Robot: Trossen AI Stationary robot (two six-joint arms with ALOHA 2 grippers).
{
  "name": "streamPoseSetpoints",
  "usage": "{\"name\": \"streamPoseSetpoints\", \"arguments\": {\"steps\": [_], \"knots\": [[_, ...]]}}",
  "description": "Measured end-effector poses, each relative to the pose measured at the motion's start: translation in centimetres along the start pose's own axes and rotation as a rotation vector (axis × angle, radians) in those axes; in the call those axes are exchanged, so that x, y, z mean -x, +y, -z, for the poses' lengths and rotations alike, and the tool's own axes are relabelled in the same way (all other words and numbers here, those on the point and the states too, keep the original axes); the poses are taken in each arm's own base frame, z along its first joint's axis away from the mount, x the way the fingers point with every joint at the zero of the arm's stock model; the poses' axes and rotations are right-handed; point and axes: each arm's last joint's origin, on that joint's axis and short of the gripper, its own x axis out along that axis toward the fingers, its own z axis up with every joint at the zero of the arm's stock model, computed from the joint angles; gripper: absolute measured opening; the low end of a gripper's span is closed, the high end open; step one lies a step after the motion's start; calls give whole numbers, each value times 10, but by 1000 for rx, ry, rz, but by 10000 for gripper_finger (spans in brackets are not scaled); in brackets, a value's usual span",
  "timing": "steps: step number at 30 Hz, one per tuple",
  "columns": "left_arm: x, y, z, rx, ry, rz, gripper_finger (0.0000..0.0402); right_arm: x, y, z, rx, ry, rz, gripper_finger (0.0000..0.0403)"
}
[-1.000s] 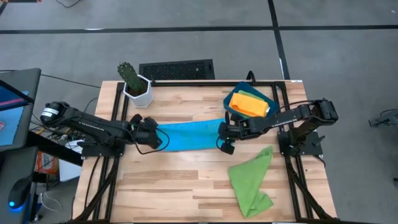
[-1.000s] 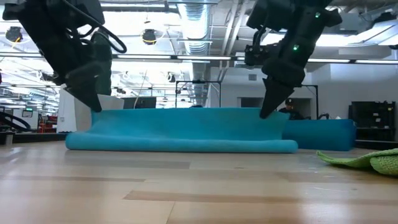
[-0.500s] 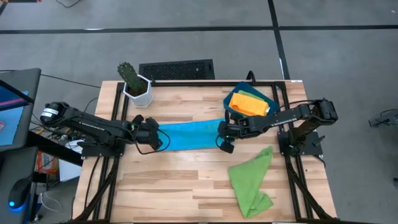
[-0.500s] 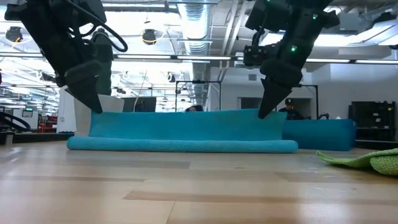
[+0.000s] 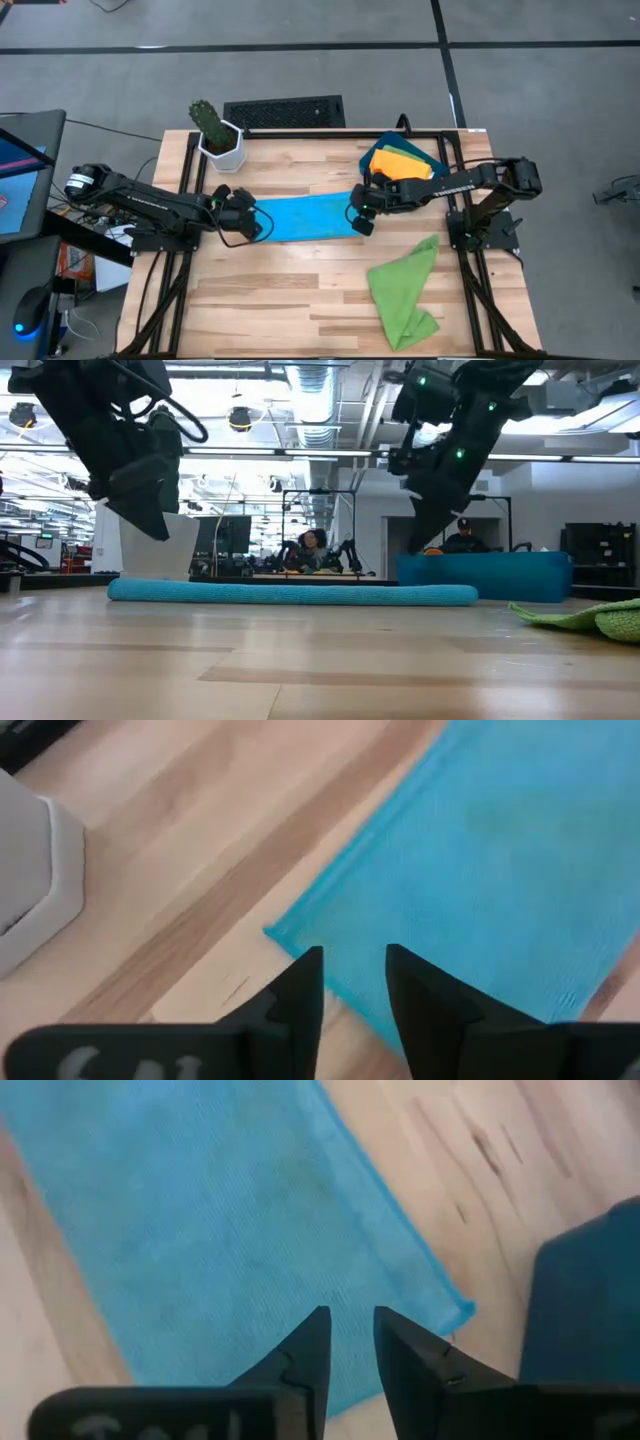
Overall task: Fold microfiber towels
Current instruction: Fold the blue microfiber cloth
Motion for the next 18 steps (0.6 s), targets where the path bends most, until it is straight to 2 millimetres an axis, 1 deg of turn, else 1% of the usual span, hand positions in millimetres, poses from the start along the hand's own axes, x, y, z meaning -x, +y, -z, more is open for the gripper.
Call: {"name": "streamPoseSetpoints", "arguments": {"steps": [2, 3, 6, 8, 11, 13, 14, 16, 18], "knots": [[0, -5, -3, 56, -69, 32, 110, 9, 7, -4, 8, -62, -28, 103], [0, -10, -5, 72, -116, 74, 111, 14, 12, -4, 17, -91, -46, 101], [-2, -25, -1, 74, -262, 243, 104, 25, 31, 2, 51, -195, -86, 96], [-4, -29, 7, 79, -326, 309, 89, 28, 43, 17, 55, -278, -84, 91], [-10, -25, 25, 100, -365, 295, 57, 22, 54, 45, 4, -391, -82, 79], [-14, -22, 35, 134, -373, 276, 33, 14, 56, 63, -32, -440, -75, 66], [-15, -20, 39, 151, -372, 264, 22, 10, 54, 68, -52, -461, -71, 60], [-17, -17, 44, 168, -369, 246, 6, 5, 49, 72, -81, -469, -54, 48], [-16, -17, 44, 158, -376, 248, 4, 5, 40, 74, -95, -438, -21, 42]]}}
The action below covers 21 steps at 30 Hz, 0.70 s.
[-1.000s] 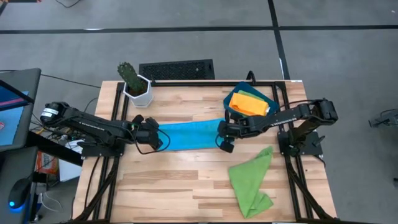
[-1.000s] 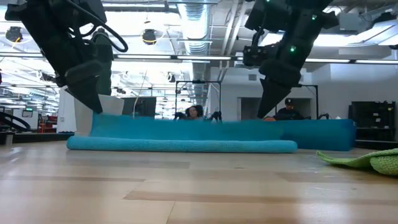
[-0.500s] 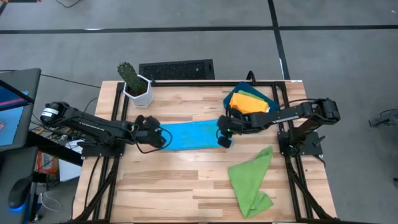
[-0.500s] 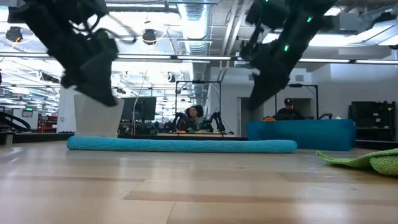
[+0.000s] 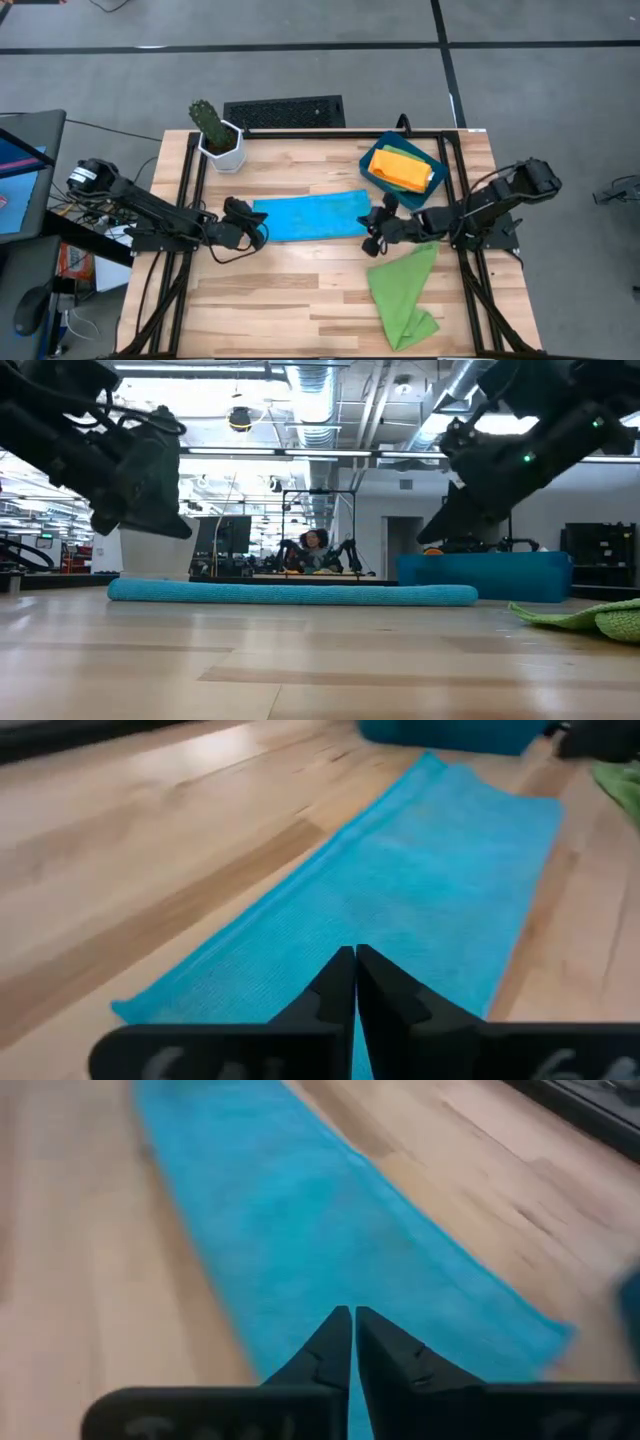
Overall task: Fold microfiber towels
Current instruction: Fold the blue microfiber cloth
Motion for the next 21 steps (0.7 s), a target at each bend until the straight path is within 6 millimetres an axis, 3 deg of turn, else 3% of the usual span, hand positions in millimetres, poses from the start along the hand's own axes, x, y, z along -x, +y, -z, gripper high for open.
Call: {"name": "streamPoseSetpoints", "arguments": {"steps": [4, 10, 16, 21], "knots": [[2, -5, -15, -65, -55, -14, 15, 2, -33, -9, -121, 74, 90, 54], [-2, 4, -45, -122, -41, -54, 64, -4, -74, -16, -329, 180, 30, 127], [-16, 24, -54, -98, 59, -51, 140, -24, -81, -2, -371, 280, 50, 197], [-20, 35, -55, -88, 98, -106, 180, -35, -78, 0, -384, 263, 45, 209]]}}
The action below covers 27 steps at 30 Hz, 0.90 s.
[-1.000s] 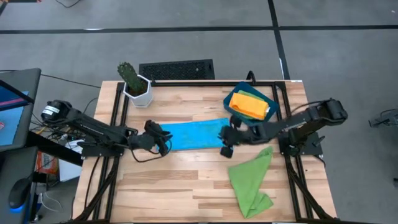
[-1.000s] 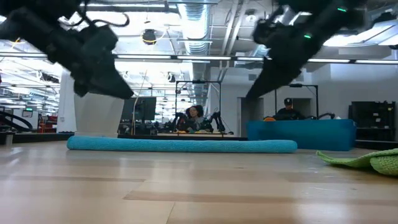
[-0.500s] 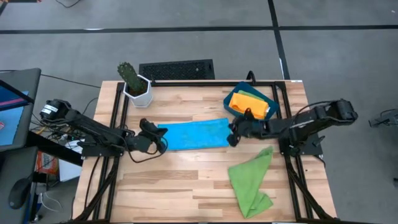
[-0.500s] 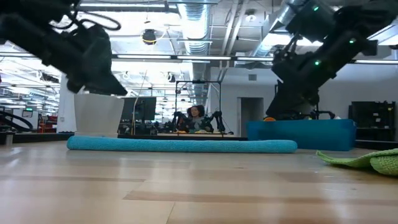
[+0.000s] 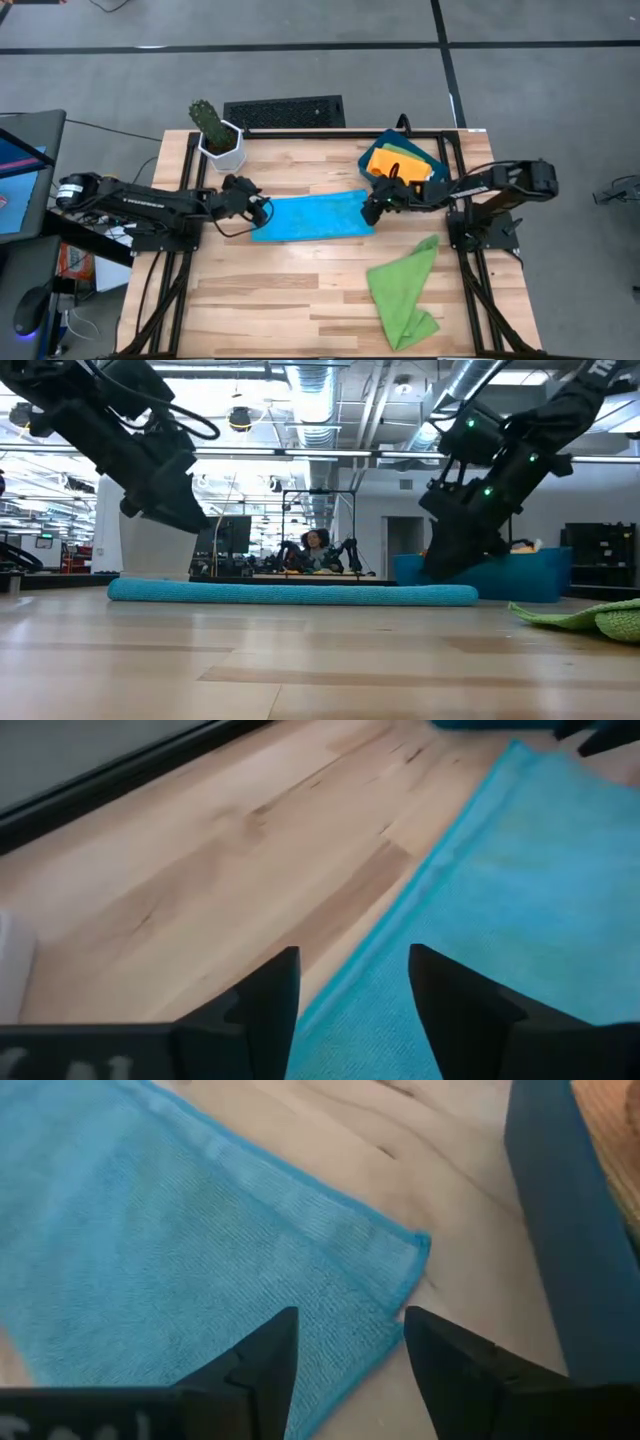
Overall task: Fold microfiber towels
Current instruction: Fold the blue microfiber cloth
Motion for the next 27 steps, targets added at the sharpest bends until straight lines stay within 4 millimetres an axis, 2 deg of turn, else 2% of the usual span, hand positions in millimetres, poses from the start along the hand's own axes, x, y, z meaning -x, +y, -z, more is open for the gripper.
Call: {"name": "streamPoseSetpoints", "arguments": {"steps": [8, 20, 23, 27], "knots": [[-1, 3, 0, 1, 15, -19, 193, -5, 1, 4, -23, 48, -19, 190], [-1, 4, 1, 13, 17, -21, 193, -3, 1, 6, 7, 61, -25, 127], [-1, 4, 1, 15, 17, -21, 193, -4, 1, 7, 17, 65, -27, 102], [-1, 4, 1, 18, 17, -21, 193, -4, 3, 7, 31, 61, -32, 39]]}}
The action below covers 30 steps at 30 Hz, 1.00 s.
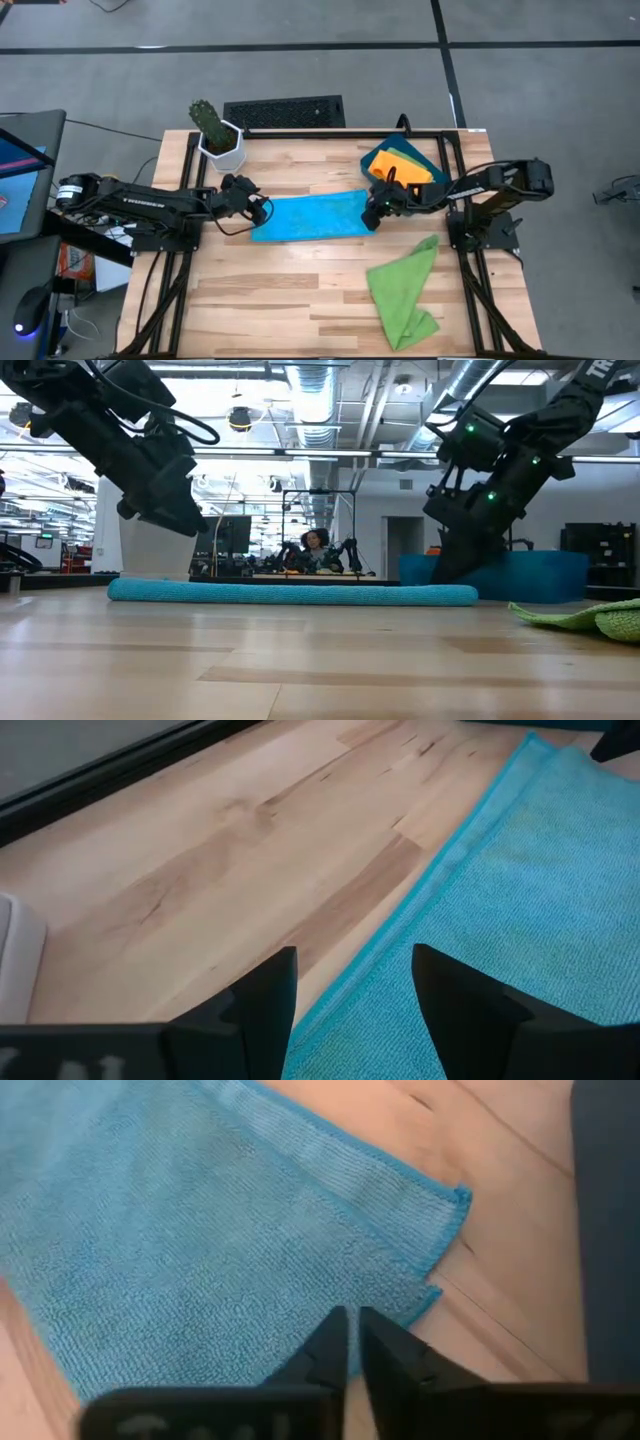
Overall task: Fold microfiber towels
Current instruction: Fold the blue microfiber cloth
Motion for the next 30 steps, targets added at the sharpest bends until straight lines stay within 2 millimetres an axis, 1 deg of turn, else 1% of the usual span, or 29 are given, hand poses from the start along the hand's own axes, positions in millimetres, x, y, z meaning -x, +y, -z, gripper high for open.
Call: {"name": "streamPoseSetpoints", "arguments": {"steps": [1, 2, 4, 6, 9, 11, 13, 15, 17, 20, 24, 26, 28, 30], "knots": [[0, 0, 0, 0, 0, 0, 193, 0, 1, 0, 10, -3, -2, 22], [0, 0, 0, 0, 1, 2, 193, 2, 1, 0, 18, -5, -6, 14], [0, 0, 0, 0, 4, 8, 193, 5, 3, -3, 21, 1, -7, 15], [0, 0, 0, 0, 8, 15, 193, 10, 7, -11, 18, -12, -13, 17], [0, -1, 1, 1, 22, 39, 193, 14, 11, -21, 41, -29, -8, 9], [0, -2, 1, 2, 42, 67, 193, 16, 15, -24, 53, -28, -7, 10], [0, -1, 5, -12, 82, 75, 193, 18, 17, -28, 60, -28, -8, 25], [0, 1, 9, -37, 125, 61, 193, 19, 19, -28, 80, -15, -2, 49], [1, 3, 11, -51, 145, 54, 193, 20, 21, -32, 89, -18, -4, 71], [-1, 3, 13, -94, 168, 53, 193, 22, 23, -34, 93, -25, -11, 93], [-5, 11, 18, -104, 206, -34, 193, 22, 25, -34, 98, -25, -16, 104], [-9, 17, 25, -95, 235, -78, 193, 23, 27, -32, 105, -19, -21, 105], [-11, 23, 34, -82, 265, -104, 193, 23, 30, -30, 115, -12, -33, 105], [-13, 24, 37, -57, 260, -103, 193, 24, 32, -29, 123, -8, -42, 105]]}}
